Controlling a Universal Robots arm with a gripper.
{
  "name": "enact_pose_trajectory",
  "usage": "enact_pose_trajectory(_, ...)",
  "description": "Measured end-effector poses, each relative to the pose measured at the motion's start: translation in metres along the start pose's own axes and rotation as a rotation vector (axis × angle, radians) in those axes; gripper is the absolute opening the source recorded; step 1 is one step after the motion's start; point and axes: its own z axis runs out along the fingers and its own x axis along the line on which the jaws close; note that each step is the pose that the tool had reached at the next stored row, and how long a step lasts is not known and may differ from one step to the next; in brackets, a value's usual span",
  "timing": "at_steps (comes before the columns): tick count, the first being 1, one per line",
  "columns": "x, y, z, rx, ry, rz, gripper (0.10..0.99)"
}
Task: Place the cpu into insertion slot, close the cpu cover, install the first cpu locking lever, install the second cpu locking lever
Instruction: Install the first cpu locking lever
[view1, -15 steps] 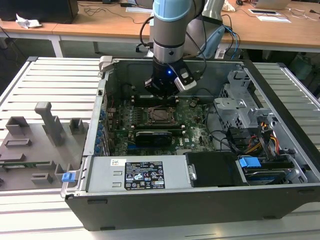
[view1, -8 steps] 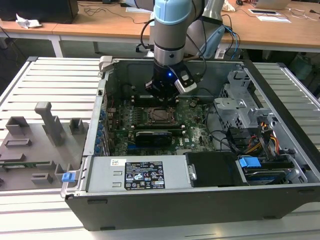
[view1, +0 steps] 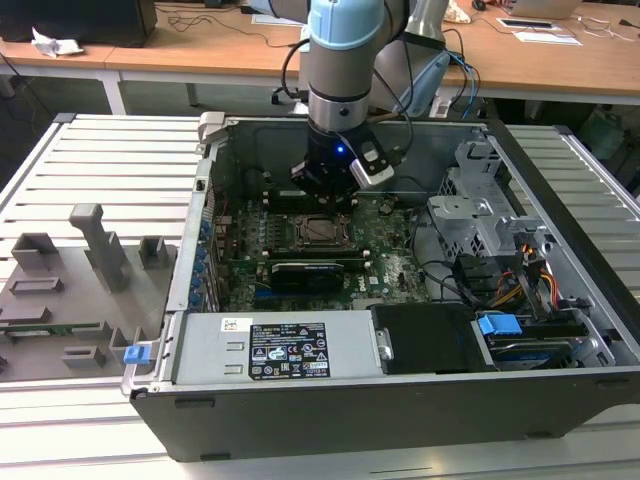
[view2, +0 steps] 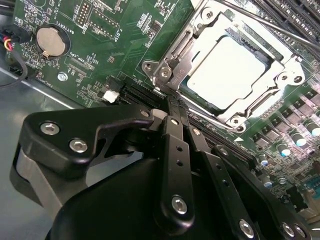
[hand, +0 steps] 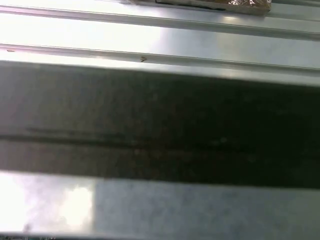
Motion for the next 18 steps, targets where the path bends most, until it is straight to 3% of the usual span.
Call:
enact_pose_trajectory(5,-0.0007,-0.0003,0.0031,0.014,0.0009,0.0,0.106)
enact_pose_trajectory(9,-0.0009,-0.0003,0.0029,0.014,0.0008,-0.001,0.106)
enact_pose_trajectory(14,-0.0014,0.0004,-0.0051,0.014,0.0012,-0.001,0.106)
enact_pose_trajectory(18,-0.0013,-0.0017,-0.0053,0.014,0.0013,-0.001,0.106)
